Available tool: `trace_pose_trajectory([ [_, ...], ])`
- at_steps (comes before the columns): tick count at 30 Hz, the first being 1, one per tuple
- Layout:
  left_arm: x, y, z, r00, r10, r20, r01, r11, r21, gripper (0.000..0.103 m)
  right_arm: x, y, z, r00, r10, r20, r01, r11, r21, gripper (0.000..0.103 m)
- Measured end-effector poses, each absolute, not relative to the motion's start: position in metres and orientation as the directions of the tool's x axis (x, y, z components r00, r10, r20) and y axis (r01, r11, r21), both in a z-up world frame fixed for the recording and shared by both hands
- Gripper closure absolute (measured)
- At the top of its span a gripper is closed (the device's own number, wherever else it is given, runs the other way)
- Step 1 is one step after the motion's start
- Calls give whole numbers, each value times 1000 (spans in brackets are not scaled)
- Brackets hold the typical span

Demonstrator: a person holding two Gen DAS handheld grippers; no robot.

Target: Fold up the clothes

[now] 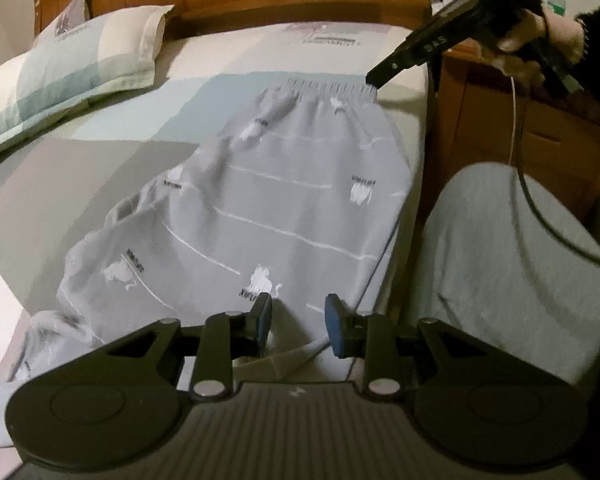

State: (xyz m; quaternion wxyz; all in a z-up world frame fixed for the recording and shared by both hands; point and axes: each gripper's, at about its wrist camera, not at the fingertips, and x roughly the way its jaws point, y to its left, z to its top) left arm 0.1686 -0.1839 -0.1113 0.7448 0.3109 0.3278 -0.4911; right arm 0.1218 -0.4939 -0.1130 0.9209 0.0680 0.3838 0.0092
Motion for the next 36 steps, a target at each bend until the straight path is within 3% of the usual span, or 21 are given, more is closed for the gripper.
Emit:
trace_pose_trajectory([
  [2, 164, -174, -101, 327, -532, -781, 927, 343, 154, 69, 114, -487, -103, 727, 114, -677, 15, 983, 181, 90],
  [4, 163, -162, -92, 345, -527, -777, 911, 386, 143, 56, 108, -475, -98, 733, 168, -659, -16, 973, 231, 81],
  [5, 164, -154, -88, 351, -520, -778, 899, 419, 126, 55, 106, -467, -96, 733, 195, -652, -34, 967, 251, 79],
  [10, 195, -95, -87, 328, -508, -797, 694, 701, -161, 54, 102, -426, -102, 736, 267, -623, -93, 950, 298, 67],
  [17, 236, -28, -117, 335, -556, -760, 349, 823, -448, 55, 119, -374, -107, 706, 421, -570, -206, 892, 403, 67],
  [26, 263, 3, -105, 352, -523, -776, 311, 848, -430, 42, 203, -287, -126, 552, 575, -603, -436, 816, 379, 64],
  [28, 269, 9, -108, 343, -535, -772, 302, 841, -448, 41, 223, -276, -142, 507, 581, -637, -429, 811, 398, 62],
  [36, 285, 29, -123, 306, -621, -721, 247, 784, -570, 38, 246, -249, -149, 385, 693, -610, -513, 709, 483, 60],
])
